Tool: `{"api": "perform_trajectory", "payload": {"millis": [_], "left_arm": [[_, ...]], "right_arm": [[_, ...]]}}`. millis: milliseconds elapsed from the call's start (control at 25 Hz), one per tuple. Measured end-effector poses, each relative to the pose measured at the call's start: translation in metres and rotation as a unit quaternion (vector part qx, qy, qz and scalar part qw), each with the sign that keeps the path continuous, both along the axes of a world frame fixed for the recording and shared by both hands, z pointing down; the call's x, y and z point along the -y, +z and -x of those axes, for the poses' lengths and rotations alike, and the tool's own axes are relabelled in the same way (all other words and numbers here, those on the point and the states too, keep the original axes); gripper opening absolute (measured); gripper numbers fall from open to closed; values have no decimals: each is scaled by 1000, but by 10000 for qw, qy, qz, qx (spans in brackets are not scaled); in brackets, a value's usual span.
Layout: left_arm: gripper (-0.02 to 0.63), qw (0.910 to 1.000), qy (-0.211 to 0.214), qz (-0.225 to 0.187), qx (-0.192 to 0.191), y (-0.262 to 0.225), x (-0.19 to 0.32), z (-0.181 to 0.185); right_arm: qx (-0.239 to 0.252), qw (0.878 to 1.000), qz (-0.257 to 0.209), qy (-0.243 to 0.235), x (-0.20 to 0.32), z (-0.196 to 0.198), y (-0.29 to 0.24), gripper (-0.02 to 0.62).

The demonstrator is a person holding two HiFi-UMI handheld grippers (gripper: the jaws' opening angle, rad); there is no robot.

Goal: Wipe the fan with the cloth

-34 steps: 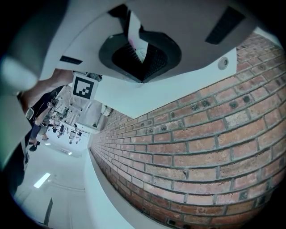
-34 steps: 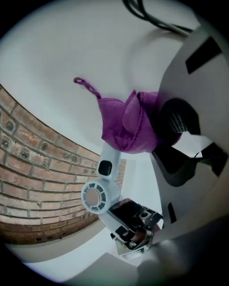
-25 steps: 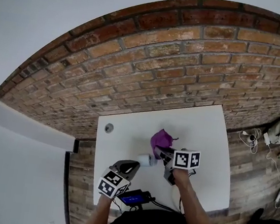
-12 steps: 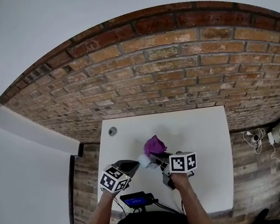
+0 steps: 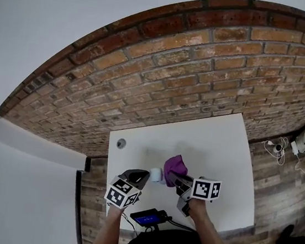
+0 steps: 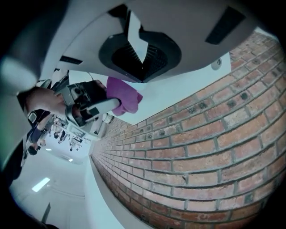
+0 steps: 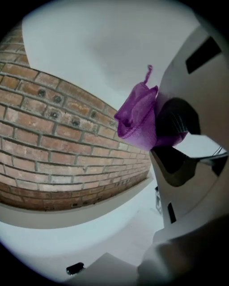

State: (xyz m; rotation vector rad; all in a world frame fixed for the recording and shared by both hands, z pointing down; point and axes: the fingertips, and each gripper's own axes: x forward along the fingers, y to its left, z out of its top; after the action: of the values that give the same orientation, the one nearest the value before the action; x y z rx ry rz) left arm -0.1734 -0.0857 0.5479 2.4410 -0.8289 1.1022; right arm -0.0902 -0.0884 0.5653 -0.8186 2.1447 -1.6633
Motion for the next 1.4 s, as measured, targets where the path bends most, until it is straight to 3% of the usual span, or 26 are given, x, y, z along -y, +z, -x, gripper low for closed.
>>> {"api": "perform_trajectory", "payload": {"millis": [120, 200, 280, 480, 680, 760, 880, 960, 1040, 1160, 1280, 1400], "left_arm": [[6, 9990, 297, -32, 334, 5, -5, -4], [6, 9983, 348, -78, 456, 7, -7, -5], [6, 9981, 342, -92, 505, 8, -8, -5], [5, 9974, 366, -101, 610, 7, -8, -6], [5, 9986, 197, -95, 476, 7, -9, -5], [5, 9990, 155, -149, 396, 9, -6, -4], [5, 9990, 154, -179, 392, 8, -5, -3], [5, 9991, 140, -117, 384, 7, -7, -5], [5, 9991, 135, -104, 393, 7, -8, -5], [5, 9987, 160, -113, 463, 7, -10, -5], [5, 9986, 189, -111, 485, 7, -11, -6], [5, 9986, 168, -130, 494, 7, -10, -4]], "right_arm": [[421, 9967, -635, -290, 10, 17, -44, 48], [304, 9949, -695, -663, 10, 36, -47, 48], [49, 9956, -500, -796, 7, 47, -29, 48], [252, 9992, -229, -196, 8, 30, 3, 48], [-166, 9971, 679, -308, -8, 27, 70, 48], [-133, 9966, 795, -156, -9, 21, 70, 48], [315, 9993, 208, 3, -2, 17, 17, 48], [589, 9970, -432, -241, -4, 26, -29, 48], [499, 9931, -836, -655, -12, 43, -50, 48], [148, 9937, -762, -804, -18, 57, -32, 48], [540, 9969, -478, -321, -13, 40, -15, 48], [279, 9996, -69, -43, -10, 27, 25, 48]]}}
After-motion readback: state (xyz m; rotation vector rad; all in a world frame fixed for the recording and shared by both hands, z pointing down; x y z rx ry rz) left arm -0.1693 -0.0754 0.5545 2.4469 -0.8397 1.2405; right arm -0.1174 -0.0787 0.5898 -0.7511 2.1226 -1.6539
